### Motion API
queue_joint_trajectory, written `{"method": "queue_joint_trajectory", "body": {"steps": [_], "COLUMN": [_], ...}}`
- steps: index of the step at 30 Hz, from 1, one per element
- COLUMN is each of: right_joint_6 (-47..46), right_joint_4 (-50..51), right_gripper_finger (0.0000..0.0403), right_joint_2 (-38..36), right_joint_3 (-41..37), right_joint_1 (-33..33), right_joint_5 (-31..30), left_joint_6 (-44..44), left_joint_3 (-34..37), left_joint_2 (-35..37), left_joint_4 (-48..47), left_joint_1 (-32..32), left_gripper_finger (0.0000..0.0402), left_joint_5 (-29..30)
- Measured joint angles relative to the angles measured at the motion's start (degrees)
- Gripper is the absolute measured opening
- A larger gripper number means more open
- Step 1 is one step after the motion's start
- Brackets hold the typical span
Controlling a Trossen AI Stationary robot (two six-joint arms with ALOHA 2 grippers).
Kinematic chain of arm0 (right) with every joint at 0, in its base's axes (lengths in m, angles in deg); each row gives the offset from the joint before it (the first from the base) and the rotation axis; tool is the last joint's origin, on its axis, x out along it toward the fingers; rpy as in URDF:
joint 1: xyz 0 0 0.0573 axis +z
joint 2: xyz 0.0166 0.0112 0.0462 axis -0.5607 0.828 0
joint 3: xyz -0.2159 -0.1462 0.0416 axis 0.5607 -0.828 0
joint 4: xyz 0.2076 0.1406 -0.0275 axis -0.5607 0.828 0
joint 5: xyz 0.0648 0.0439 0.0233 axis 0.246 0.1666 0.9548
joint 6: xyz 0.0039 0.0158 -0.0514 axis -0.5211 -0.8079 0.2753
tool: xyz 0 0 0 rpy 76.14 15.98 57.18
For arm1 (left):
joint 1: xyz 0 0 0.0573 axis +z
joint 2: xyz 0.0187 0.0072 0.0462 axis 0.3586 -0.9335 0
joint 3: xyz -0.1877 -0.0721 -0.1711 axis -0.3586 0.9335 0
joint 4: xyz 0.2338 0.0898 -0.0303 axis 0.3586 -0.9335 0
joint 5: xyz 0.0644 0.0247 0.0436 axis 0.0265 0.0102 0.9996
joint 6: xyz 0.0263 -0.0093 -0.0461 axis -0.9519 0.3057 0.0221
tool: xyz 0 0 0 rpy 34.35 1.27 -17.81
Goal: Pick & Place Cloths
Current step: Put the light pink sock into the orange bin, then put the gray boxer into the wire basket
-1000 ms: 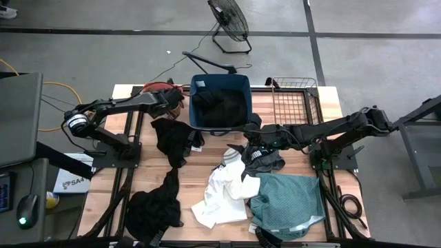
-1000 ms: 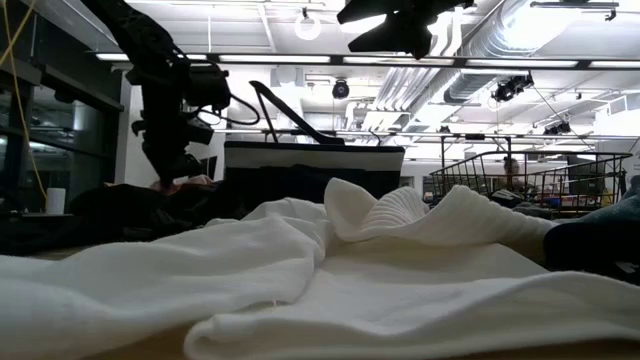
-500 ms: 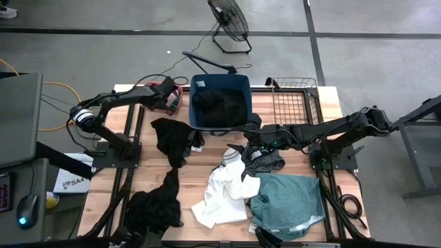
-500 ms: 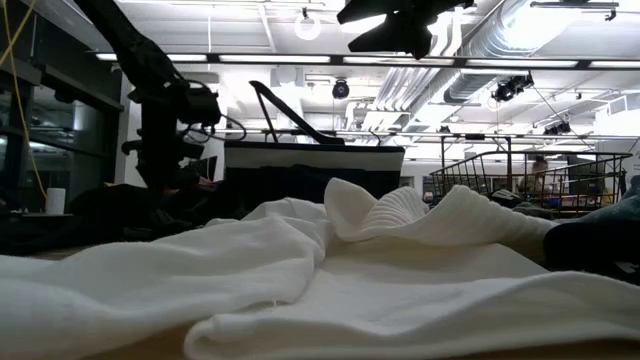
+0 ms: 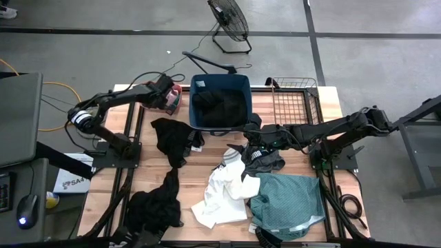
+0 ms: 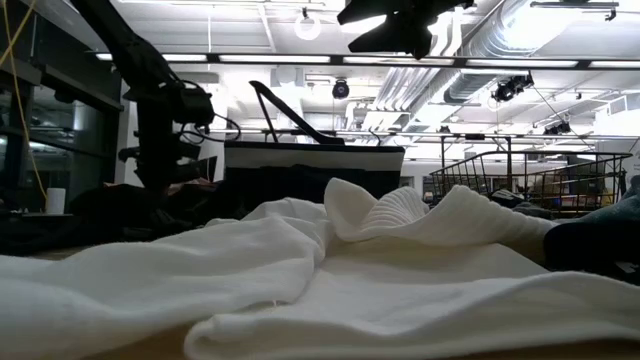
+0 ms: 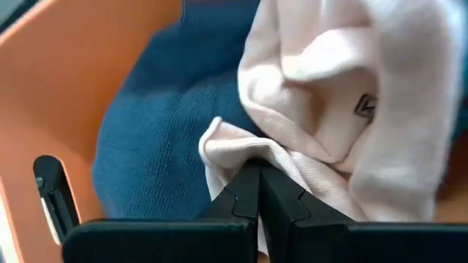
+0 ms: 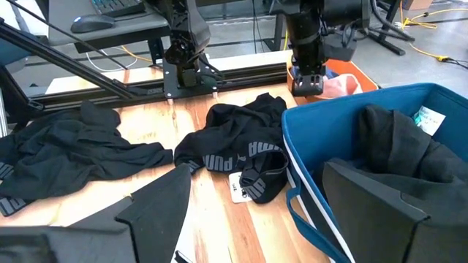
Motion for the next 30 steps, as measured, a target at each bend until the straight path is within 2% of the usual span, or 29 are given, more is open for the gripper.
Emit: {"method": "queue_joint_trajectory", "body": {"steps": [5,14,17,25,30], "right_joint_6": [0.0,0.0,0.0,-0.4,-2.1], "right_joint_4": [0.2,0.2,0.3,3.3,8.7], "right_gripper_finger": [0.0303,0.0303,0.0303,0.0303,0.0303], "right_joint_2": [0.0,0.0,0.0,0.0,0.0], "right_joint_3": [0.0,0.0,0.0,0.0,0.0], "right_joint_1": [0.0,0.0,0.0,0.0,0.0], "right_joint_5": [0.0,0.0,0.0,0.0,0.0], "left_joint_6": [-0.9,-1.3,-0.4,0.3,1.5], "left_joint_3": [0.0,0.0,0.0,0.0,0.0], "left_joint_2": [3.4,11.1,13.9,20.1,23.1], "left_joint_4": [-0.7,-1.8,-1.8,-1.8,-1.8], "left_joint_1": [0.0,0.0,0.0,0.0,0.0], "left_gripper_finger": [0.0023,0.015,0.0178,0.019,0.019], "left_joint_5": [-2.0,-3.4,-3.5,-3.6,-8.7]}}
